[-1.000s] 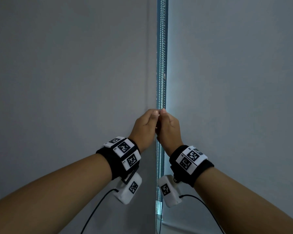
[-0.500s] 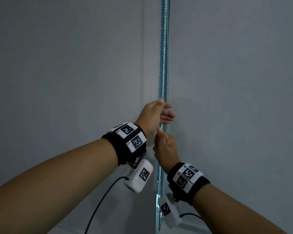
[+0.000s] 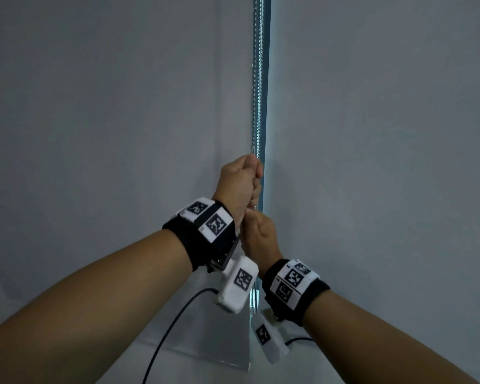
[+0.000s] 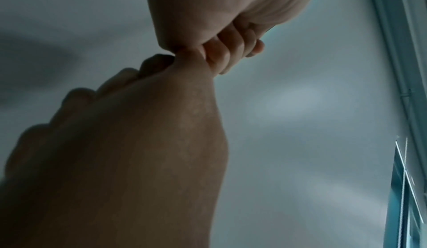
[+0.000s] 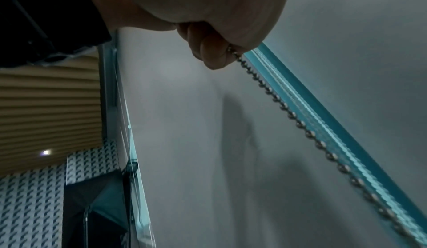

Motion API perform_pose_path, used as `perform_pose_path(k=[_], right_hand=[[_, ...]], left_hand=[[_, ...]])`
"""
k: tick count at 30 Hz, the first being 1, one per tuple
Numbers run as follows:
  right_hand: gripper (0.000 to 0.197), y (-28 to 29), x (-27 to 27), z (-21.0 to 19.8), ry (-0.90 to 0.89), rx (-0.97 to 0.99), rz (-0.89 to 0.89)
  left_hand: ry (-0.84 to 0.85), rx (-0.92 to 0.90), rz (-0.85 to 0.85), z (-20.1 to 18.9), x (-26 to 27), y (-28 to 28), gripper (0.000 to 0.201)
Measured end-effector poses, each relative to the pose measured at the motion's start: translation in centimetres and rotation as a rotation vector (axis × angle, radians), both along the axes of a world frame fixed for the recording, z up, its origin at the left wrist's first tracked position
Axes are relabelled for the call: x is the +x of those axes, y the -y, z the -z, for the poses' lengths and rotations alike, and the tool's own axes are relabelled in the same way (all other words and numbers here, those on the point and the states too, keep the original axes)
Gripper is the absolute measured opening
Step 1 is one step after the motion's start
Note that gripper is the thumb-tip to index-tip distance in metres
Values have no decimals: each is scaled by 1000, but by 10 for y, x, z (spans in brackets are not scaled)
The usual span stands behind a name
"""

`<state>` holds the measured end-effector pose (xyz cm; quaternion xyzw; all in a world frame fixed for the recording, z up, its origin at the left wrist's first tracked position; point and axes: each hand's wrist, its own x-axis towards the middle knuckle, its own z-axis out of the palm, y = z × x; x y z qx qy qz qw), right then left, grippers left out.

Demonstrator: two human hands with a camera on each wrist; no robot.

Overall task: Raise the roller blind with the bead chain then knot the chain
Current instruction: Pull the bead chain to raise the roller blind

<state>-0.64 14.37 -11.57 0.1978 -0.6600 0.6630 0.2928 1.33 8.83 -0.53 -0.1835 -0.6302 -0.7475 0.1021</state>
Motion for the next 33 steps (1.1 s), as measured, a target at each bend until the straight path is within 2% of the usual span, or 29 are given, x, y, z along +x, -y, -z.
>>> perform_pose_path(k=[4,7,9,11,16,20,24,29,33], right_hand=[[40,-6,4,28,24,22,-85],[30,-14,6,21,-45,62,-115],[27,-19,6,4,-87,68,-96],[32,-22,6,-23,-82,33,-84],[44,-13,8,-104,37,-61,-156],[42,-3,16,-141,72,-89,-200],[44,4,21,-145,153,-136,-258],[43,1,26,-147,168,-176,-268],[43,-3,26,-143,135,-183,-270]], left_hand=[[33,-23,-14,26,4,3,39],[45,4,-4,38,7,7,38],[50,-12,-17,46,10,10,38],[64,-46,-46,54,12,13,37],[170,-111,-71,76,17,11,38],[193,-47,0,82,21,7,36],[169,-64,8,82,21,11,37],[144,-118,34,79,20,13,30],[174,-45,37,65,18,11,28]])
